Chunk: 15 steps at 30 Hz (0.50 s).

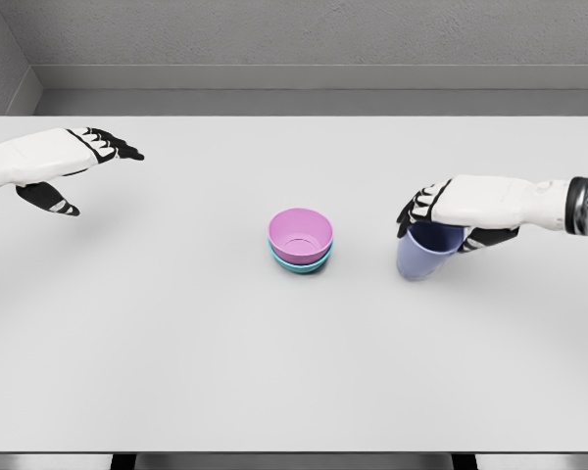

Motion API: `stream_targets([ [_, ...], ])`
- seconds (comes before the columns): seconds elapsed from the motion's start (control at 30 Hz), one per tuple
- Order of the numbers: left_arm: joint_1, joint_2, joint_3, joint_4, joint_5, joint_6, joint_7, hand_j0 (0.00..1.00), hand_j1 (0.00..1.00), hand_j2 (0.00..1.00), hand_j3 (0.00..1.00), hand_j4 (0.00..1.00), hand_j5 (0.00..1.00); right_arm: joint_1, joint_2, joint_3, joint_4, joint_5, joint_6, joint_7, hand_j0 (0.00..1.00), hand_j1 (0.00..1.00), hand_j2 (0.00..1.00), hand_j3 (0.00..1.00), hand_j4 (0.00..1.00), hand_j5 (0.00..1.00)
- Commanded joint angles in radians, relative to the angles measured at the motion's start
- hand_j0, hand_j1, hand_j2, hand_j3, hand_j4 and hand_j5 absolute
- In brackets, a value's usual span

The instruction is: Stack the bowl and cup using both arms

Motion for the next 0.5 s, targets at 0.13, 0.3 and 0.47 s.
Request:
stream_targets([
  [0.13,0.000,-0.001,0.001,-0.005,0.002,0.002,0.000,1.00,1.00,1.00,1.00,1.00,1.00,-0.017,-0.002,-0.012,-0.008,-0.004,0.002,0.000,0.58,0.58,0.58,0.58,0.58,0.58],
  [0.3,0.002,-0.001,0.001,-0.005,0.002,0.002,0.000,1.00,1.00,1.00,1.00,1.00,1.00,-0.034,0.000,-0.032,-0.011,-0.004,0.002,0.000,0.58,0.58,0.58,0.58,0.58,0.58],
  [0.47,0.002,-0.002,0.001,-0.005,0.002,0.002,0.000,1.00,1.00,1.00,1.00,1.00,1.00,-0.060,0.008,-0.044,-0.011,-0.004,0.002,0.000,0.57,0.57,0.57,0.57,0.57,0.57],
])
